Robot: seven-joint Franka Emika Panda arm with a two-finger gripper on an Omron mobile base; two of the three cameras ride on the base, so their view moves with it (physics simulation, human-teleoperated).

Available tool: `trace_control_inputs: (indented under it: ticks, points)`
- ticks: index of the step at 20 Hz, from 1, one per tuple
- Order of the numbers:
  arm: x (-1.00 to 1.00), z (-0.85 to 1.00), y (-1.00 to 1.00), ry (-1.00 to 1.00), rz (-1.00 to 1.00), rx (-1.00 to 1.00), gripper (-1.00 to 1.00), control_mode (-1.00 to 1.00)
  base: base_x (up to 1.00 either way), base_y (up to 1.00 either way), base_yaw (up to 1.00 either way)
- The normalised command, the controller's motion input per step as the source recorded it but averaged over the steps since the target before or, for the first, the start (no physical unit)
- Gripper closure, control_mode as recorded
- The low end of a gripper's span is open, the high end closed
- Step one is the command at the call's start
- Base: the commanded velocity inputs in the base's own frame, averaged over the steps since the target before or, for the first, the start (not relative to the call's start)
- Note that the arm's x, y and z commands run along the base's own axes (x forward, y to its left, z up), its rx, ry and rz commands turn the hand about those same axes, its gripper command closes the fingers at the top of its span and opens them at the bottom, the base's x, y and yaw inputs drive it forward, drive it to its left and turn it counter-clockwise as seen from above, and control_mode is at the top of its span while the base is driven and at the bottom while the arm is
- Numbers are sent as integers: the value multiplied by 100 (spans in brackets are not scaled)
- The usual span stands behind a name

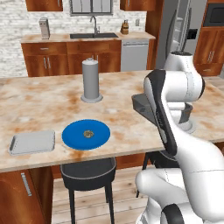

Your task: Place two dumplings into each of the tupperware containers and then place the containers in the fridge.

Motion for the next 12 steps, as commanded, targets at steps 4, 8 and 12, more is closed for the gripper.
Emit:
trace_control_inputs:
  ticks: [4, 8, 12]
  points:
    - [-8, 12, 13, -8, 0, -1, 100, -100, 0, 0, 0]
    - [-6, 0, 20, -7, 0, 0, 100, -100, 0, 0, 0]
    - [-22, 2, 2, -10, 0, 0, 100, -100, 0, 0, 0]
